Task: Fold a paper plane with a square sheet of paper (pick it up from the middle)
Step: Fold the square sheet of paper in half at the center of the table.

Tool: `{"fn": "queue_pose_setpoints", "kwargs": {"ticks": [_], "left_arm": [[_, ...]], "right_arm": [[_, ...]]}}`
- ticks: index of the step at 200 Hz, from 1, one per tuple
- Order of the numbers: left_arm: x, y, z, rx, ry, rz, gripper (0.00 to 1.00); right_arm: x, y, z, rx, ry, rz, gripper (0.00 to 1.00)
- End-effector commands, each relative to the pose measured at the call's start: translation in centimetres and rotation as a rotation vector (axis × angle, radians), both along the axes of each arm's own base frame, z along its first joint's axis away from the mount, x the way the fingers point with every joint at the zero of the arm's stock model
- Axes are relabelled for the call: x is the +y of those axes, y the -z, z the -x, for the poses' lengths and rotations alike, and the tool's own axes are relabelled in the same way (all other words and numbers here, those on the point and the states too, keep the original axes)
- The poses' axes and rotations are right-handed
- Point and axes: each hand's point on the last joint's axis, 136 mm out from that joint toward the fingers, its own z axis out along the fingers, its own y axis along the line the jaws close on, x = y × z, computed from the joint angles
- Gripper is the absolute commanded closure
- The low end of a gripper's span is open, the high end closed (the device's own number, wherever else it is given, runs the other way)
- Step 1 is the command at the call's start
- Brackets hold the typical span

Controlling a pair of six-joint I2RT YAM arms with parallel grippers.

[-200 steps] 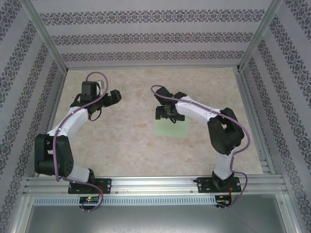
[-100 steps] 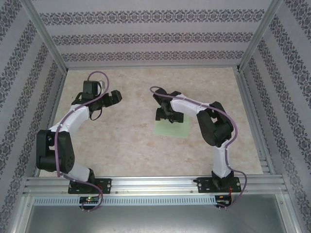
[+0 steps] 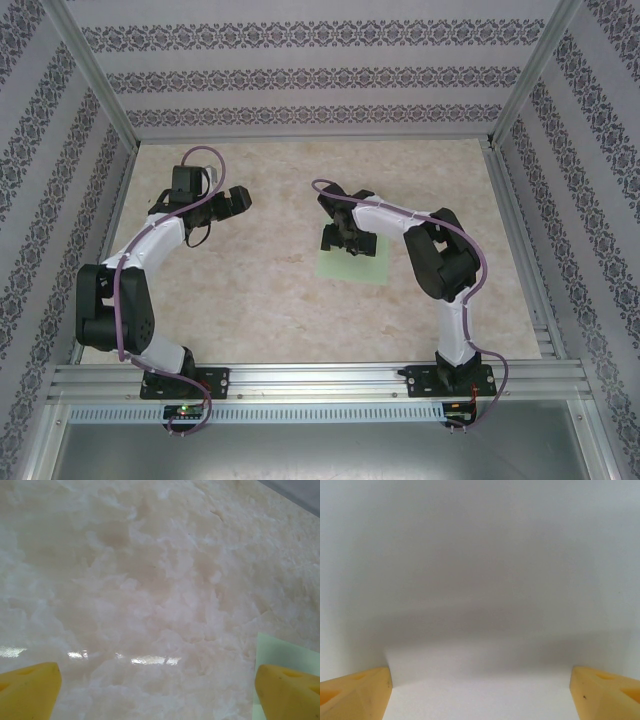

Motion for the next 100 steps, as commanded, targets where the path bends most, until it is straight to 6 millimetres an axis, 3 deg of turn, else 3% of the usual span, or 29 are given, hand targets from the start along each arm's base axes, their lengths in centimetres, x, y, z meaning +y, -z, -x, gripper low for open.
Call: {"fn": "queue_pose_setpoints", "kwargs": {"ticks": [1,55,100], "left_arm": [[0.1,-0.7,-0.5,-0.010,0.011,0.001,0.00],[0.0,-0.7,-0.6,-0.005,0.008,0.011,0.00],[-0.4,-0.3,-0.5,0.010,0.013,0.037,0.00]], "right_arm": [[-2.0,3.9,2.6,0.123,0.011,0.051,0.09],[-2.0,4.2,2.7,0.128,0.010,0.048,0.14],[-0.6,2.4,1.5,0.069,-0.007,-0.028,0.20]]}}
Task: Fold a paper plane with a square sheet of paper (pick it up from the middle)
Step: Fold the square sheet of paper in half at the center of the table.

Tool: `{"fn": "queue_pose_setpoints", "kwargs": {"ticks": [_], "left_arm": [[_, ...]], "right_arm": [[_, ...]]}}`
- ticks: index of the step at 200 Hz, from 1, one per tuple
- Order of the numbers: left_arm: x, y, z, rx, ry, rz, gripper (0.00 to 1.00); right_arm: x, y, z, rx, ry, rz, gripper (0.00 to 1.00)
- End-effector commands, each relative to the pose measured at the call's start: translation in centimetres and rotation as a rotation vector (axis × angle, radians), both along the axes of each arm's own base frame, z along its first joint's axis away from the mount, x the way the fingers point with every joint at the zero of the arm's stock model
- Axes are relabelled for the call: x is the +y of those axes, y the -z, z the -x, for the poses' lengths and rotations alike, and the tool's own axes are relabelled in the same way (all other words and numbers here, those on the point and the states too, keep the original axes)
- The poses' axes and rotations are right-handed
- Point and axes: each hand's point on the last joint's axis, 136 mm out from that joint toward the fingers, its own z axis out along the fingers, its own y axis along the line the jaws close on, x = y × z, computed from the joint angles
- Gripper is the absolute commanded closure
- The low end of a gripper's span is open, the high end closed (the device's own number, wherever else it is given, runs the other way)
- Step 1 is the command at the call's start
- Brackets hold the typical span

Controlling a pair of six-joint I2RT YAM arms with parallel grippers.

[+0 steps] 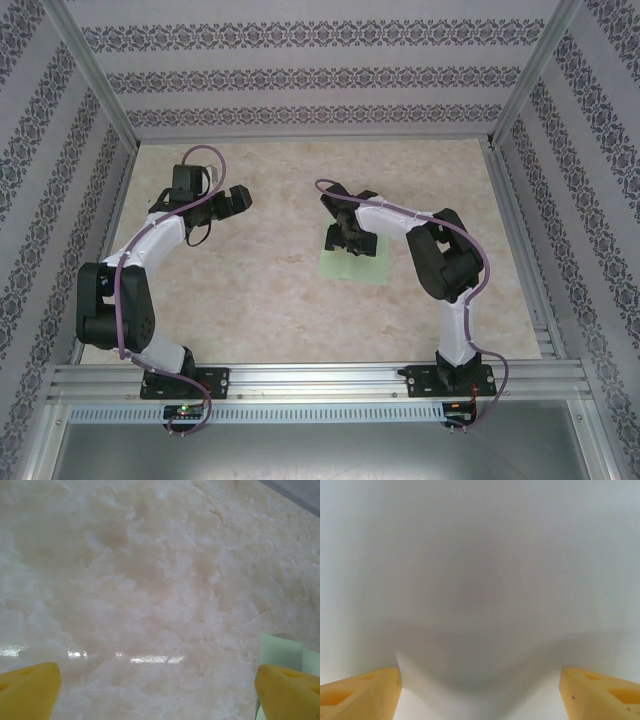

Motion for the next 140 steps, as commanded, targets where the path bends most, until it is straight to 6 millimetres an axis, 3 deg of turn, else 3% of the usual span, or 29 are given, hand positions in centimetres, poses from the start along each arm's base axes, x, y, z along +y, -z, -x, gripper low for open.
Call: {"fn": "queue_pose_setpoints", "kwargs": {"ticks": [1,21,66,106,140], "left_arm": [[-0.3,-0.3,-0.3,0.008,0.009,0.033,0.00],[-0.7,0.1,-0.1,0.022,0.015,0.062,0.00],[-2.9,1.7,1.1,0.062,0.062,0.161,0.02],[-5.2,3.0,1.9,0.086,0.103,0.217,0.09],[-7.1,3.4,2.3,0.091,0.140,0.240,0.13]], "right_arm": [[-0.1,2.3,1.5,0.072,-0.012,-0.024,0.21],[1.9,0.9,0.5,0.026,-0.029,-0.134,0.37],[7.6,-3.8,-1.0,-0.103,-0.080,-0.470,0.58],[10.9,-8.4,-1.5,-0.200,-0.146,-0.718,0.65],[12.2,-10.2,-1.0,-0.234,-0.186,-0.846,0.64]]}}
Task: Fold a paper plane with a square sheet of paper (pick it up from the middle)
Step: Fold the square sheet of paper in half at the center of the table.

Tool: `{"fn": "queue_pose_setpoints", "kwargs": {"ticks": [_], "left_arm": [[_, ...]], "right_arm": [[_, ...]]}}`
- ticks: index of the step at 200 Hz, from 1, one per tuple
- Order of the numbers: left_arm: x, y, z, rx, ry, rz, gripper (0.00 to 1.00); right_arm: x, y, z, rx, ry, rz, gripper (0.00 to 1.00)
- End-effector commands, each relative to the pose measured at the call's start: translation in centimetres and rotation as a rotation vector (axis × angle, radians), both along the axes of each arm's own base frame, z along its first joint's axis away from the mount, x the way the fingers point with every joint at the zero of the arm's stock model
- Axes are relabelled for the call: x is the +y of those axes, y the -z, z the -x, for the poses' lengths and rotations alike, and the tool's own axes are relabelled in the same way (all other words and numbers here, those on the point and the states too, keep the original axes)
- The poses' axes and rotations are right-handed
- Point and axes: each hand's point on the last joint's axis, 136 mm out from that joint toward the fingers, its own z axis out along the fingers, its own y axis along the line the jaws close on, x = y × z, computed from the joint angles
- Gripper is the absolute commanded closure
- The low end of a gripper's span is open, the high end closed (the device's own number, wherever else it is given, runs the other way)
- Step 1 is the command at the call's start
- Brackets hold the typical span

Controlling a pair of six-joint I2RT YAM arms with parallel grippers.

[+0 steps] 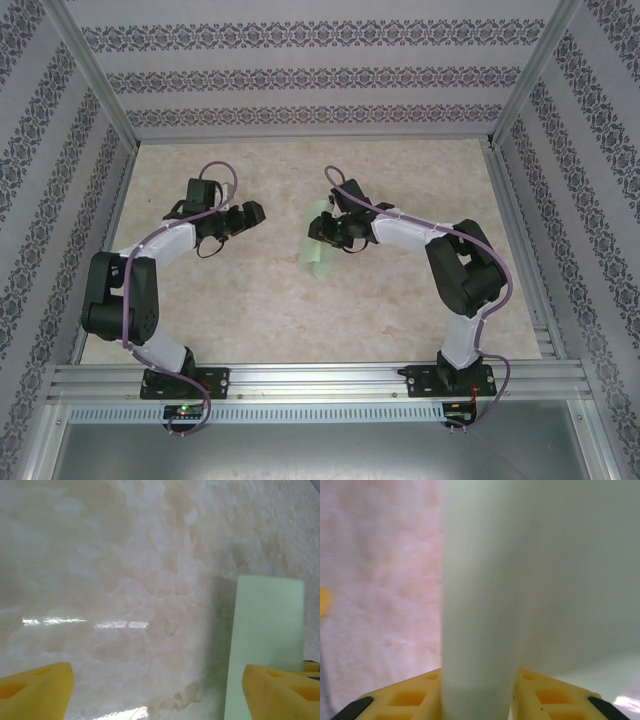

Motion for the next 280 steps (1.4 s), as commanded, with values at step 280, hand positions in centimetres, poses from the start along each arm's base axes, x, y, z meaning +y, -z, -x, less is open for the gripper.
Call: {"fn": "queue_pose_setpoints", "kwargs": {"ticks": [280], "left_arm": [[-10.2,2.0,1.5,-0.008,0.156,0.100,0.40]], "right_arm": [[-5.6,7.2,1.8,0.109,-0.040,0.360,0.41]]}}
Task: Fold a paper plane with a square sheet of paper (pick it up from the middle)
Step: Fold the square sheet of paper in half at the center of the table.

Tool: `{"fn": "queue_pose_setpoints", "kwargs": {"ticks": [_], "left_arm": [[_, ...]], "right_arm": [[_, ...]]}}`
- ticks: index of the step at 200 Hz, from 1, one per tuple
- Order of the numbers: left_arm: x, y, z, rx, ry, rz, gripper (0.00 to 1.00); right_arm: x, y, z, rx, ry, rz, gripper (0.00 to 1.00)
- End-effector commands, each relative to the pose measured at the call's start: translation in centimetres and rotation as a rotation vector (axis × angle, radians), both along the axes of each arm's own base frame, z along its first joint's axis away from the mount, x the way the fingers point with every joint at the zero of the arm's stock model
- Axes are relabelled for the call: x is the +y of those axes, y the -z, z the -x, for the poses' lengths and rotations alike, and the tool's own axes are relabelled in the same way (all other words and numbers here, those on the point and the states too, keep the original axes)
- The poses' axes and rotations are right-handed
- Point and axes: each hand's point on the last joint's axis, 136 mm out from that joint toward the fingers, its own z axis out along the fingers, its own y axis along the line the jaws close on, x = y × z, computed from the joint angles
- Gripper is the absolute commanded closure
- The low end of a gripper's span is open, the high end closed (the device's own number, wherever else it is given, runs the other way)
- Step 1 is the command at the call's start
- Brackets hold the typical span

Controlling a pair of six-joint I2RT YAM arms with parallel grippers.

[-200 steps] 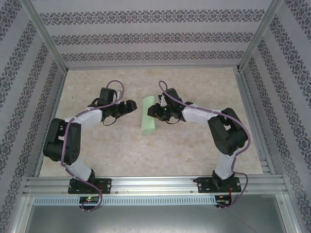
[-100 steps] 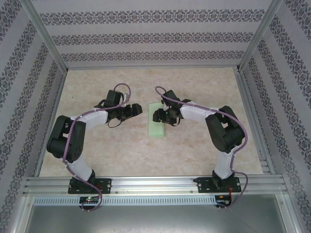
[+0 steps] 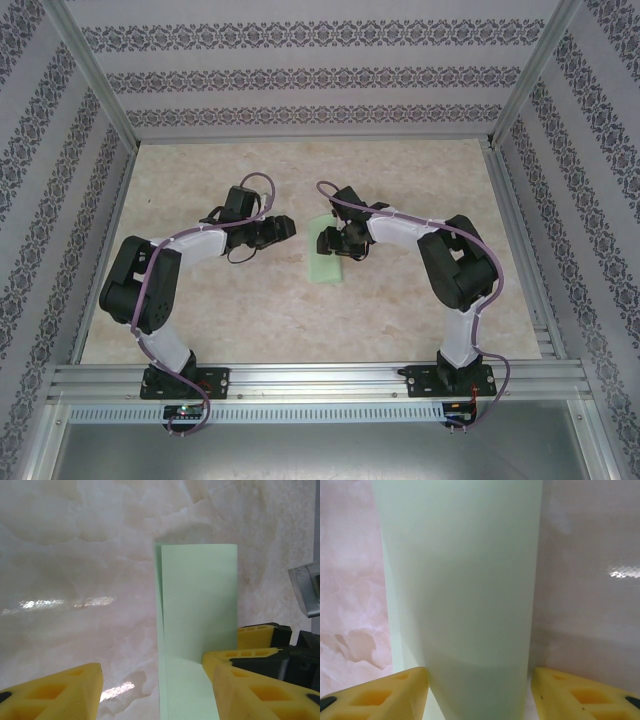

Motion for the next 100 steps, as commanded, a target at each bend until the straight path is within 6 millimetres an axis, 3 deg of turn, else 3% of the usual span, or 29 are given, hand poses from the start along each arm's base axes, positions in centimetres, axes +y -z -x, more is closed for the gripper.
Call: {"fn": "queue_pose_setpoints", "kwargs": {"ticks": [1,36,100], "left_arm": [[-1.2,-0.1,-0.4,-0.039,-0.003,0.033,0.40],[-2.1,-0.2,-0.4,-0.068,0.010,0.052,0.43],[-1.9,1.0,-1.2,-0.059,-0.042,0.054,0.46]], "right_arm": [[-1.0,1.9,-0.2,0.043,0.064,0.041,0.41],[-1.6,3.1,0.2,0.102,0.101,0.088,0.41],[-2.7,5.3,1.7,0.149,0.063,0.229,0.38]]}}
